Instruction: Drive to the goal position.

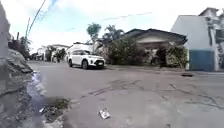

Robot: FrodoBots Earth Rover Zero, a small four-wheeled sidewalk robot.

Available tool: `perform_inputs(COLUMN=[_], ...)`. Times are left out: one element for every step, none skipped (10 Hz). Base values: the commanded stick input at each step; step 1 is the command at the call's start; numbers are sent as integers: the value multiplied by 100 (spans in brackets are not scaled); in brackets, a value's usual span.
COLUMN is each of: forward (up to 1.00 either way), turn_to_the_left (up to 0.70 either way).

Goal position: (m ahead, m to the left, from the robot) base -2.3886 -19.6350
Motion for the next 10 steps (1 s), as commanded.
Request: perform_inputs(forward=[0, 0, 0, 0, 0, 0, 0, 0, 0, 0], turn_to_the_left=[-28, -70, -67, -69, -70, -70, -70, -70, -70, -70])
